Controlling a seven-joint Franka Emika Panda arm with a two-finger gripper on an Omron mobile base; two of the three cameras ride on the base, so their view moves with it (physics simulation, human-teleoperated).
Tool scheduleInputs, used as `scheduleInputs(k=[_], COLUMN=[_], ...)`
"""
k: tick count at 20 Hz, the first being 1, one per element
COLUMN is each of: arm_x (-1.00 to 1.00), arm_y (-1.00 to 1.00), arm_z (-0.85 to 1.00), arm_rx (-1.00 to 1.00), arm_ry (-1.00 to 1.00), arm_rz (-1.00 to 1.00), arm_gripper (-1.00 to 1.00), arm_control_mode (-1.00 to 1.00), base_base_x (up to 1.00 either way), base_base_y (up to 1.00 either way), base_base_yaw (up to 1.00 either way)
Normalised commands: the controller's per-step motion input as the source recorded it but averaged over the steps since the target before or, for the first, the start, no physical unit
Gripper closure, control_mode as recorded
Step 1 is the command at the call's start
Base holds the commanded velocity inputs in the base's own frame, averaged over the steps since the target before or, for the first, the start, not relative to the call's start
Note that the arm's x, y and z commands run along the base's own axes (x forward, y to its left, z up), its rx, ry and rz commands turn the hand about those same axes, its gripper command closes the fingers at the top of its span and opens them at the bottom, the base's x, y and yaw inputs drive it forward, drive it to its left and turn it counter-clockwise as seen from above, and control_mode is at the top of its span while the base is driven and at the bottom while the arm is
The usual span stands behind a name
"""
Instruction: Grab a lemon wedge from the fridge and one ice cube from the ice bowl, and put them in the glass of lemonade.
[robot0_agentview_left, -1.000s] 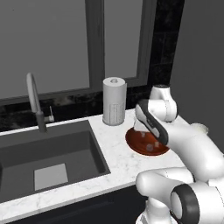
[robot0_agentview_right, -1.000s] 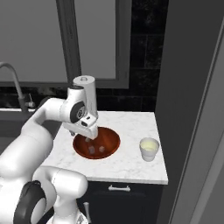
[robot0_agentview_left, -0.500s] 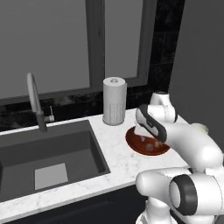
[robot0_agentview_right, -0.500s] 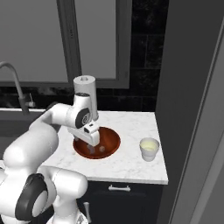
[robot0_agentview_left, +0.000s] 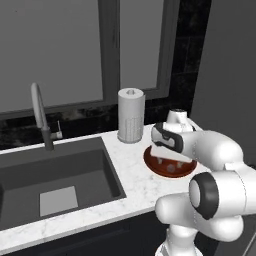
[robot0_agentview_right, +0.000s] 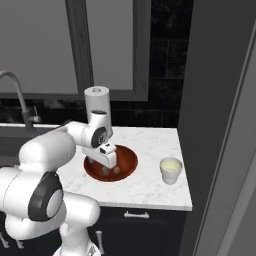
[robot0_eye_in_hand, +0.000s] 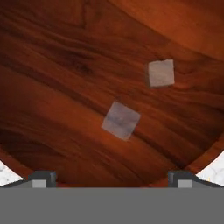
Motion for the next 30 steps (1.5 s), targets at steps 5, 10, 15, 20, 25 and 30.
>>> scheduleInputs(k=[5,10,15,20,25,30], arm_x=[0.15,0.18,0.20,0.20,0.10,-0.01], arm_y=[0.00,0.00,-0.02,-0.02,0.00,0.00], arm_z=[-0.31,-0.25,-0.26,-0.25,-0.30,-0.41], arm_rx=[0.00,0.00,0.00,0.00,0.00,0.00], arm_ry=[0.01,0.00,0.00,0.00,0.00,0.00], arm_rz=[0.00,0.00,0.00,0.00,0.00,-0.01], arm_gripper=[-1.00,-1.00,-1.00,-1.00,1.00,1.00], arm_control_mode=[-1.00,-1.00,-1.00,-1.00,-1.00,-1.00], base_base_x=[0.00,0.00,0.00,0.00,0.00,0.00], base_base_y=[0.00,0.00,0.00,0.00,0.00,0.00], base_base_yaw=[0.00,0.00,0.00,0.00,0.00,0.00])
